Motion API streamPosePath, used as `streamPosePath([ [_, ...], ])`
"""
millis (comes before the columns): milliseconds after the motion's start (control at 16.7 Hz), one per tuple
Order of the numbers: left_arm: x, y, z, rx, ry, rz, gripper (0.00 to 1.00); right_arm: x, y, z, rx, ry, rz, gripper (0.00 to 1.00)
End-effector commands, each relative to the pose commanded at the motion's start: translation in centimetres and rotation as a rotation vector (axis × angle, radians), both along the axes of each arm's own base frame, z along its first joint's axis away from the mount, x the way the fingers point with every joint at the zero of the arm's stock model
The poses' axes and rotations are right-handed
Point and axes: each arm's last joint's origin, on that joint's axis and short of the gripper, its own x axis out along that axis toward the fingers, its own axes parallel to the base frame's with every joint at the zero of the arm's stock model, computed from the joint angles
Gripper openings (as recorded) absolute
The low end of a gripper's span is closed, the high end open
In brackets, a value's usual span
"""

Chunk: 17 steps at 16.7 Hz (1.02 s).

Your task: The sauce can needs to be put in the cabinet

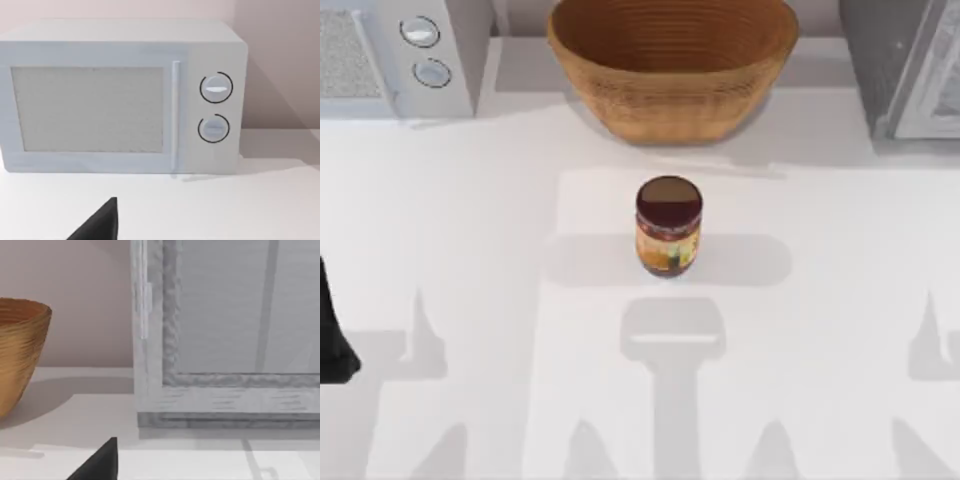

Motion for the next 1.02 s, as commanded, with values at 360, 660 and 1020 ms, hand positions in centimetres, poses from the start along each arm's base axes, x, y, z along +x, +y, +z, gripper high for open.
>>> streamPosePath([
  [360, 0.0, 0.0, 0.0, 0.000, 0.000, 0.000, 1.00, 0.4, 0.3, 1.1, -0.013, 0.015, 0.070, 1.00],
  [660, 0.0, 0.0, 0.0, 0.000, 0.000, 0.000, 1.00, 2.9, 1.5, 4.4, -0.053, 0.062, 0.296, 1.00],
  [1020, 0.0, 0.0, 0.0, 0.000, 0.000, 0.000, 1.00, 10.9, 4.3, 7.4, -0.102, 0.110, 0.691, 1.00],
])
